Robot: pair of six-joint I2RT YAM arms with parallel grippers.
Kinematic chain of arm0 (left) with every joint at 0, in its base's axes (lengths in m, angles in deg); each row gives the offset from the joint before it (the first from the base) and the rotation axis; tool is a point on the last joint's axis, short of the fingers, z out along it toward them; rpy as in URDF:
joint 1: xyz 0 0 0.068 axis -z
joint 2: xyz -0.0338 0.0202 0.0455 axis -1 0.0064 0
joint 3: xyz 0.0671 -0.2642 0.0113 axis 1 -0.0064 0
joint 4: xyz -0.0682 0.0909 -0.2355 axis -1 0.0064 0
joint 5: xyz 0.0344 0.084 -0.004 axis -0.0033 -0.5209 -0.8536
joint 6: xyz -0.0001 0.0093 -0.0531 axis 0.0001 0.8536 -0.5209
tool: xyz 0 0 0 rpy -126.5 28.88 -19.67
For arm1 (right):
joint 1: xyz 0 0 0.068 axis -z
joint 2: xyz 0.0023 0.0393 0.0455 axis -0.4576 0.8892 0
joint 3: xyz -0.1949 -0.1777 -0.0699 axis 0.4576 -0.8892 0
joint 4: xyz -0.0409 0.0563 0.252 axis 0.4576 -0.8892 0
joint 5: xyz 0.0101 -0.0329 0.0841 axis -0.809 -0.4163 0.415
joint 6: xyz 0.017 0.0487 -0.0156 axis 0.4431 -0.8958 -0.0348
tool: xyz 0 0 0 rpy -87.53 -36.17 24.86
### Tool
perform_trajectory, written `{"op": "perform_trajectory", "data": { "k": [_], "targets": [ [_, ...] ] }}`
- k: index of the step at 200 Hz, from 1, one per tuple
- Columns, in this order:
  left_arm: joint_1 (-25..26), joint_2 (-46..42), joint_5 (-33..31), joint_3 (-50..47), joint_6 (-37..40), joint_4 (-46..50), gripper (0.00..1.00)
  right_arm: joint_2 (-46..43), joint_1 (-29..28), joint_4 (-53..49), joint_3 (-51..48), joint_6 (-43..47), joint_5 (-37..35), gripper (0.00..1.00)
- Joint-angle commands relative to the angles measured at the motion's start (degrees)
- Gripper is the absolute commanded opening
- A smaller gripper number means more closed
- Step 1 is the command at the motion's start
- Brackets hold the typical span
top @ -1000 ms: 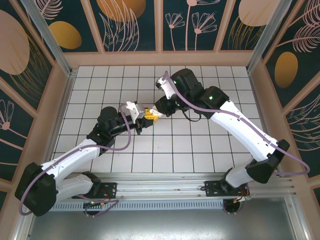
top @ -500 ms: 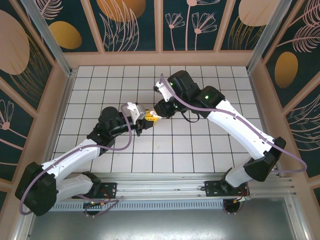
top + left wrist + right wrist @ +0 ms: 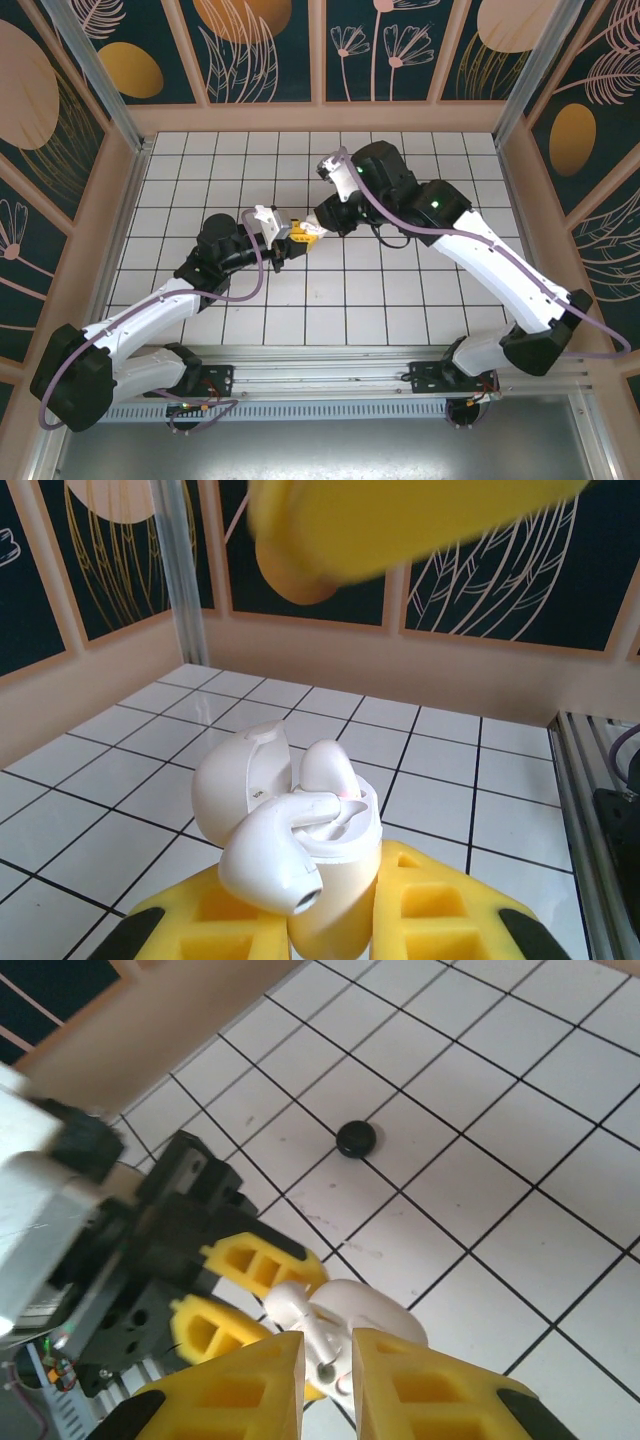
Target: Insert the wireless bluetooth earbuds into the charging case
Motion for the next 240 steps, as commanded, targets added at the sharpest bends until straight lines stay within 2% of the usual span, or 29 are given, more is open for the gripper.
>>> {"op": "perform_trajectory", "data": {
  "k": [1,115,164,240],
  "targets": [
    [0.2,-0.2,0.8,-0.5,-0.5,-2.5,0.0,-0.2,-0.5,1.1,-1.3,-1.4,2.7,0.2],
    [0.2,0.4,1.8,-0.1,-1.0,-2.7,0.0,6.8,-0.9,-3.4,1.4,0.2,3.3,0.2],
    [0.1,0.6,1.7,-0.2,-0.8,-2.6,0.0,8.0,-0.9,-5.2,1.6,0.9,3.7,0.24],
    [0.2,0.1,1.0,-0.5,-0.5,-2.4,0.0,9.7,-1.3,-8.2,1.8,1.6,0.2,0.27]
  ]
}}
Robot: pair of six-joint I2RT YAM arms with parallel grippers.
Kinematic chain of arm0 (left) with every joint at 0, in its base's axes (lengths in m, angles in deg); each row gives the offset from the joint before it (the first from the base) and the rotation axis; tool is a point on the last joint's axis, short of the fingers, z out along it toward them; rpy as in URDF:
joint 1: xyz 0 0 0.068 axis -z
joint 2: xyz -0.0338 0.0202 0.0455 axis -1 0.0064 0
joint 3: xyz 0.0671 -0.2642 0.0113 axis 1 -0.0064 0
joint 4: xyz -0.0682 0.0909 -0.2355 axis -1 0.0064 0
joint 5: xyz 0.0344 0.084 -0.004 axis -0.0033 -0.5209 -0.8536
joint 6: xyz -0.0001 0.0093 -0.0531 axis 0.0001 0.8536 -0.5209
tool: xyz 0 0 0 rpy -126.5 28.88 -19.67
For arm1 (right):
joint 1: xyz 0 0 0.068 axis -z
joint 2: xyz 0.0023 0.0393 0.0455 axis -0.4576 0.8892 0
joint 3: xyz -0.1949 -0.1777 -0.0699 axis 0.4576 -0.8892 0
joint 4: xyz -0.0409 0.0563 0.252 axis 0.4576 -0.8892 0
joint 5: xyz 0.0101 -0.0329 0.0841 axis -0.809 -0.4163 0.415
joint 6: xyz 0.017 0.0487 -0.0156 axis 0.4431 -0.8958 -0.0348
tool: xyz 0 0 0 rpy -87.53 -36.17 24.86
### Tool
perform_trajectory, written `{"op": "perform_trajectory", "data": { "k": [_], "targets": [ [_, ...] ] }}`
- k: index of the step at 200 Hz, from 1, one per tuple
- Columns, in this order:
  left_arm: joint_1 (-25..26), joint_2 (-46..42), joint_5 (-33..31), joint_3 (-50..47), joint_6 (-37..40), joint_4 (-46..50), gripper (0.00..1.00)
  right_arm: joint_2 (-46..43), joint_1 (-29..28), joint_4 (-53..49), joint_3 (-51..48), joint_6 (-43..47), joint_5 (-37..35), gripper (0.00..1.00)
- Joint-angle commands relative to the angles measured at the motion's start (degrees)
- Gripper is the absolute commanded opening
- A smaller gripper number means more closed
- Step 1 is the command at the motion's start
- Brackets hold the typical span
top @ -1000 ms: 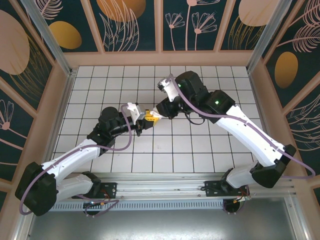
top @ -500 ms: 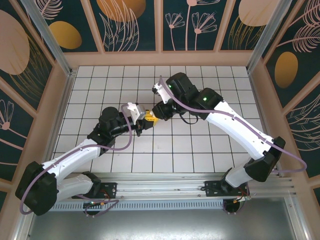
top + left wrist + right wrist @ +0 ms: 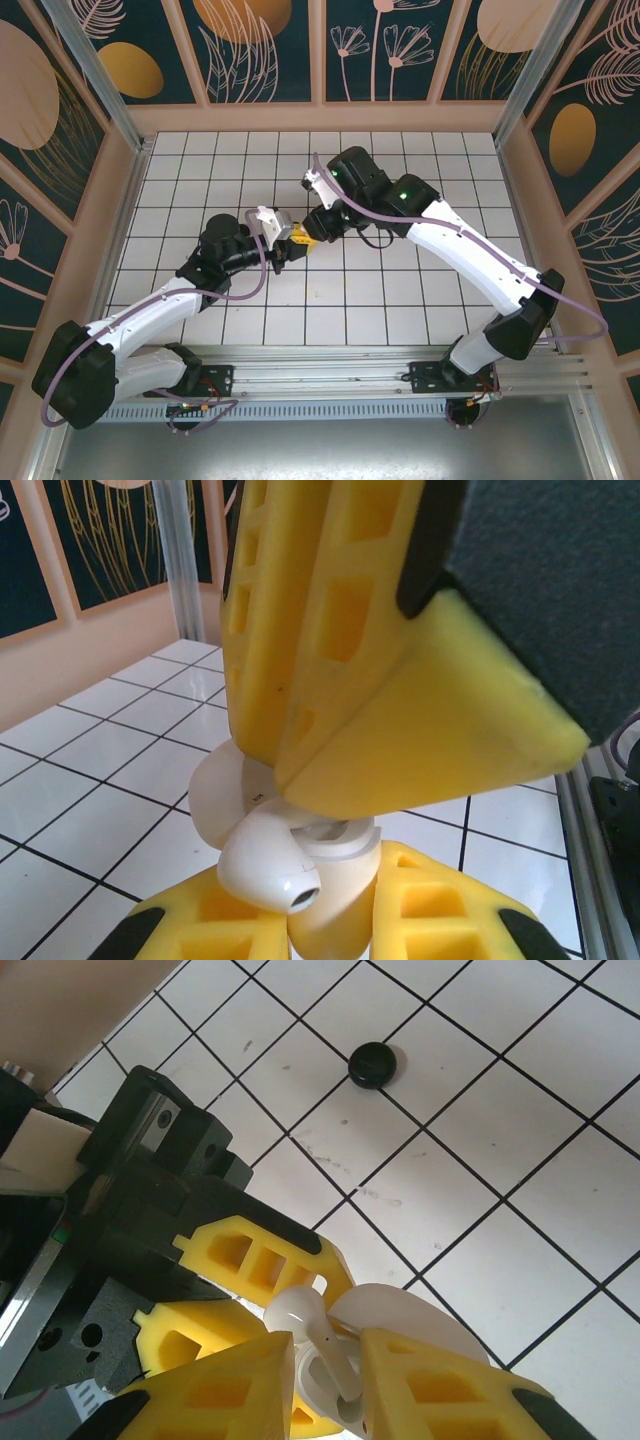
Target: Insert the wireless bluetooth earbuds into the charging case
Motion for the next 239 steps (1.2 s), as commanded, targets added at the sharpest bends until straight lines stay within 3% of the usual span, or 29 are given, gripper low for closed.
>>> {"op": "perform_trajectory", "data": {
  "k": [1,124,239],
  "targets": [
    [0.2,-0.8,1.0,0.1,0.1,-3.6,0.0,2.0,-0.6,-4.5,0.8,1.1,-1.7,0.27],
    [0.2,-1.1,0.8,0.1,0.2,-3.4,0.0,3.4,-0.8,-5.2,-0.1,3.0,1.0,0.36],
    [0.2,-1.3,-3.8,0.7,-0.1,-2.8,0.0,6.8,-3.2,-7.3,1.5,2.1,-7.9,0.2]
  ]
}}
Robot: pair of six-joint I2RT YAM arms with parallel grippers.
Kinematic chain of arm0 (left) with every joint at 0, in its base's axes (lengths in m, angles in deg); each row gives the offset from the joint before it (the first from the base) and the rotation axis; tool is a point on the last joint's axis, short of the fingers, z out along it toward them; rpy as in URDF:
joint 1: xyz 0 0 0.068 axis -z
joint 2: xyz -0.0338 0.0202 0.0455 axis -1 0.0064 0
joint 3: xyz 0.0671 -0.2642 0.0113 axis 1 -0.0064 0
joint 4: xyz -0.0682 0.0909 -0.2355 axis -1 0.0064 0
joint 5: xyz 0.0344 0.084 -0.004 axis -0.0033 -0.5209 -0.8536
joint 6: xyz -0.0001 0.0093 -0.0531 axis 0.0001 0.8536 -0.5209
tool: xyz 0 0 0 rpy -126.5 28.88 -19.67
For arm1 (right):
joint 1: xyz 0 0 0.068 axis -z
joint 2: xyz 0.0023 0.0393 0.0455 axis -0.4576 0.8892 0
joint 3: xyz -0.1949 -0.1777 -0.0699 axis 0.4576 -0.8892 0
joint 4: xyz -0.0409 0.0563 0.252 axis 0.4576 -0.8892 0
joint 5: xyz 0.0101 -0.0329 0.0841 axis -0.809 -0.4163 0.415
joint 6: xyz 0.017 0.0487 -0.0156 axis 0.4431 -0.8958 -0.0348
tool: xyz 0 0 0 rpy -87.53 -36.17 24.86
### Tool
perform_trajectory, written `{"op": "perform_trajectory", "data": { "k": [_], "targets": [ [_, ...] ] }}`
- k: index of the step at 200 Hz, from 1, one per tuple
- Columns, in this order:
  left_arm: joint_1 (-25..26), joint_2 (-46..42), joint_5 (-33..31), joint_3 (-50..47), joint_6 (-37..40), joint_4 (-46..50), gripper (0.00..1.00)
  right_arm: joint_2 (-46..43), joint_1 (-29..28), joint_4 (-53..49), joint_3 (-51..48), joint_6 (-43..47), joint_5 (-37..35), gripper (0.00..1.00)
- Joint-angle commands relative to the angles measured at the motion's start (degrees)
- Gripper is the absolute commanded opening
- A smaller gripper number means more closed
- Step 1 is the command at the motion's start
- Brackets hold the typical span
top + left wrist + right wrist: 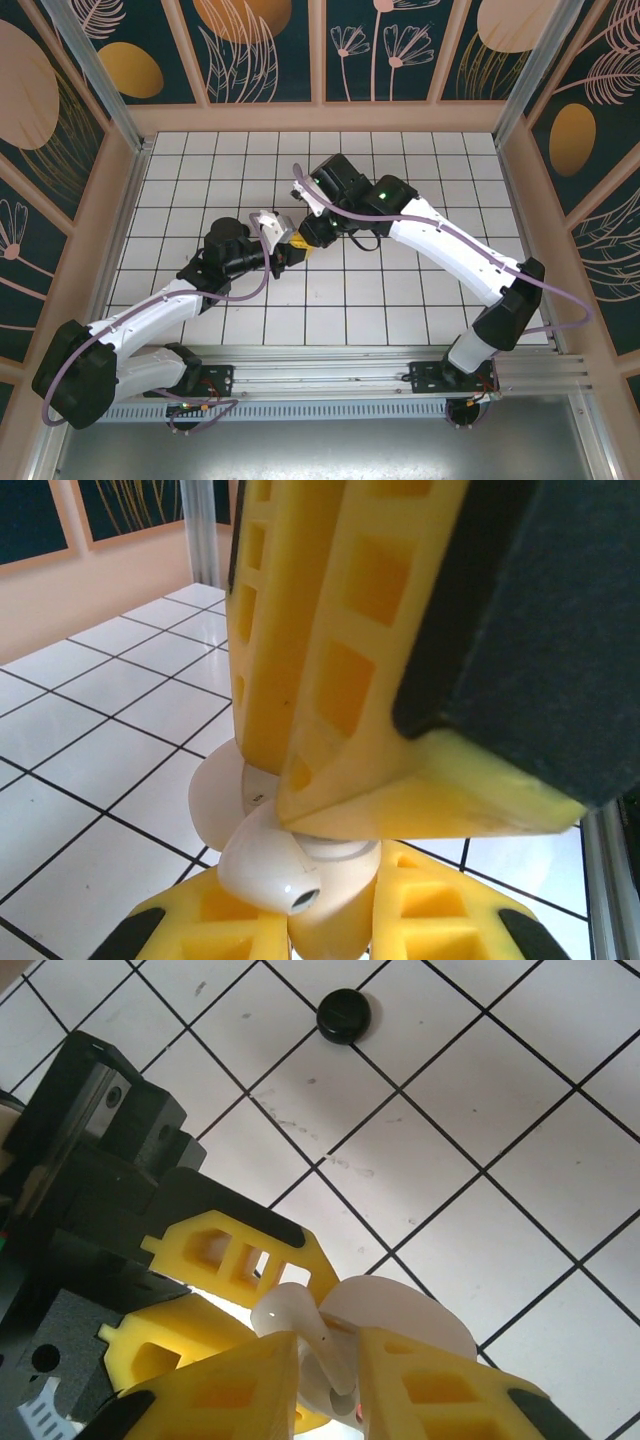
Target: Insert the wireless bluetooth earbuds into the charging case
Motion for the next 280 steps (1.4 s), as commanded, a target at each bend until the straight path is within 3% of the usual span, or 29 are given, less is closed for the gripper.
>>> {"op": "perform_trajectory", "data": {
  "k": [1,78,170,235,280],
  "targets": [
    [0.1,-1.3,-0.6,2.2,0.1,-6.5,0.0,2.2,-1.0,-5.0,0.4,0.2,-2.5,0.2],
    [0.2,-1.0,-1.3,2.6,0.5,-5.8,0.0,1.9,-0.7,-1.9,-2.3,1.2,0.1,0.18],
    [0.2,-1.3,-4.2,1.5,0.4,-5.3,0.0,-5.3,2.1,6.9,-8.2,-2.4,-2.8,0.0],
    [0.2,-1.0,-7.0,0.5,0.4,-5.0,0.0,-12.0,6.4,14.7,-15.1,-6.9,0.4,0.0],
    [0.2,-0.4,-5.2,0.5,0.8,-5.3,0.0,-14.0,7.0,17.4,-16.3,-7.1,5.5,0.05]
  ]
}}
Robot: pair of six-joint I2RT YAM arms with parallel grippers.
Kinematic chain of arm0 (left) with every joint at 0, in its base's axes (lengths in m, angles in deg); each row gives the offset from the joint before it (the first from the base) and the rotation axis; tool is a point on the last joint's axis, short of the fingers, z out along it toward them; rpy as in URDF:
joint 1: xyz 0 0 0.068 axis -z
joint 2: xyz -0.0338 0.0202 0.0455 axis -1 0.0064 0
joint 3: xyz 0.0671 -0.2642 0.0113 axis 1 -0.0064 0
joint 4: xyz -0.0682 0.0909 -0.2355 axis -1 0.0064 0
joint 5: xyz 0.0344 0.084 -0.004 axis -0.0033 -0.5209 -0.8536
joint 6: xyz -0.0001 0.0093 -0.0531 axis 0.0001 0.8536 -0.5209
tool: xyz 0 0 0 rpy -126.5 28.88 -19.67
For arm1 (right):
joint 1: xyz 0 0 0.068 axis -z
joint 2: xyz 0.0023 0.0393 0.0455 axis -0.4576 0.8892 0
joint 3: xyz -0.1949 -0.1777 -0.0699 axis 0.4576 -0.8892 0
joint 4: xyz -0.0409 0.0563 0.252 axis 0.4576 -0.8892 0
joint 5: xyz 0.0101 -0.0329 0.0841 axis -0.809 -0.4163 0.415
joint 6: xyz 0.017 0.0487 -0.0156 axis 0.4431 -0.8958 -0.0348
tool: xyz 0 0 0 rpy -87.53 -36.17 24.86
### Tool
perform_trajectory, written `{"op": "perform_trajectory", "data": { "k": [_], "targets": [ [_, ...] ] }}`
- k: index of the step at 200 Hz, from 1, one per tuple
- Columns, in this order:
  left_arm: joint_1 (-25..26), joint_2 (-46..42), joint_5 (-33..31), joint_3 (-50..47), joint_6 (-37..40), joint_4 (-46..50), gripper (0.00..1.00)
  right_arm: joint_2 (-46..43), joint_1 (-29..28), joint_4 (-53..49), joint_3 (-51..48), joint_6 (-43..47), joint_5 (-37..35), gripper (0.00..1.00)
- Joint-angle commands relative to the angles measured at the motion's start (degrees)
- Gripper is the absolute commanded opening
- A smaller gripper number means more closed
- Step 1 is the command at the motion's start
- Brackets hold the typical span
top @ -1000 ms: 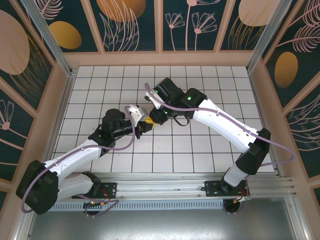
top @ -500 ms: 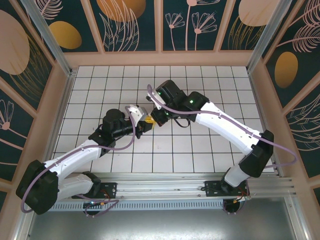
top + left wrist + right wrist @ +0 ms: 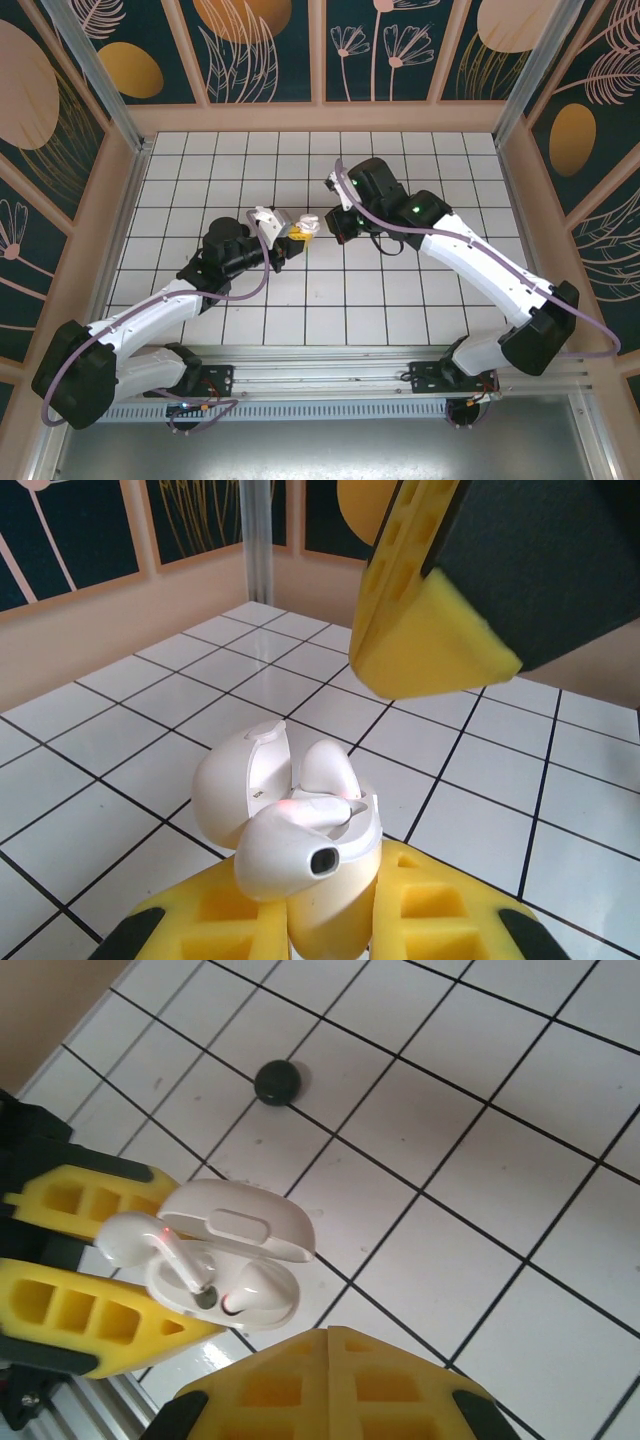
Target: Insert the wireless bluetooth earbuds into the charging case
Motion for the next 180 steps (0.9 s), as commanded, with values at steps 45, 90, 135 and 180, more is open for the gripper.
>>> {"op": "perform_trajectory", "data": {
  "k": [45,90,135,180],
  "targets": [
    [0.1,-0.5,3.5,1.0,4.2,-1.3,0.0,-1.6,-0.5,6.4,-0.3,-1.5,10.5,0.18],
    [0.1,0.3,3.1,3.0,3.5,1.4,0.0,-0.4,-3.3,7.4,-0.3,-1.1,8.6,0.3],
    [0.1,0.3,4.5,3.8,1.7,1.1,0.0,-3.1,-5.3,13.5,-4.1,1.5,4.0,0.29],
    [0.1,0.1,5.4,4.1,1.0,1.2,0.0,-4.6,-7.6,15.8,-5.2,4.6,-1.4,0.3]
  ]
}}
